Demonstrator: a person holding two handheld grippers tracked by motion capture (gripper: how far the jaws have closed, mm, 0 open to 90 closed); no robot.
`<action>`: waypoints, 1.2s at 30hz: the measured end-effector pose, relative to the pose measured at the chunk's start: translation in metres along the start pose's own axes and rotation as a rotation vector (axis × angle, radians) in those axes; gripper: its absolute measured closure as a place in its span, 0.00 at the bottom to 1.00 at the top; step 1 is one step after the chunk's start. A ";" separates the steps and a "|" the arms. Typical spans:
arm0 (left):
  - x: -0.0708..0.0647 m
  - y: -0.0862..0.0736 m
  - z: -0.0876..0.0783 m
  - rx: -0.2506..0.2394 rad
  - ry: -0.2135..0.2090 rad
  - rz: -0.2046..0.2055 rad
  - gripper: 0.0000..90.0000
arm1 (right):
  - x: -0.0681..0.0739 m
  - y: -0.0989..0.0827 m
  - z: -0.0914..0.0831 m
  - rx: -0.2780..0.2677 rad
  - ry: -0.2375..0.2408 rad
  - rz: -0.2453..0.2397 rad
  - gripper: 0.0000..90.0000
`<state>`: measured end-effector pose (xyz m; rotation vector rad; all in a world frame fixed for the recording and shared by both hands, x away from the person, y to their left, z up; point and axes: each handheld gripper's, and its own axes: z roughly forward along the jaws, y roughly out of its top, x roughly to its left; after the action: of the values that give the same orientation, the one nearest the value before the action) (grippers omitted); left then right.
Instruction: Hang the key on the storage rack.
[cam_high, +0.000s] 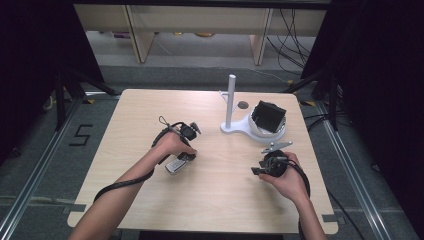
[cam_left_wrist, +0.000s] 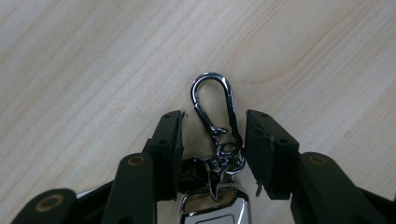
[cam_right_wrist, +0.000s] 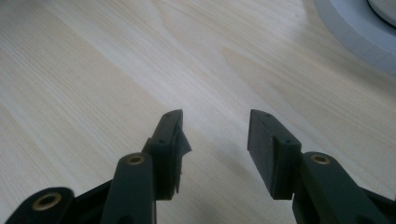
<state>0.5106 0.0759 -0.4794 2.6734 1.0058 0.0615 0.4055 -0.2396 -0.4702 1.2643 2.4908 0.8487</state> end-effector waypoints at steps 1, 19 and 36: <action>-0.001 0.000 0.001 -0.012 0.002 -0.004 0.63 | 0.000 0.000 0.000 0.000 0.000 -0.001 0.63; -0.010 -0.002 -0.001 0.011 0.036 0.101 0.81 | 0.000 0.000 0.000 -0.004 0.000 -0.003 0.63; -0.008 -0.004 -0.007 -0.008 0.050 0.123 0.94 | -0.001 -0.001 0.001 0.006 0.005 -0.007 0.62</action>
<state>0.5008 0.0759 -0.4730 2.7360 0.8525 0.1587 0.4060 -0.2398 -0.4716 1.2567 2.5012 0.8446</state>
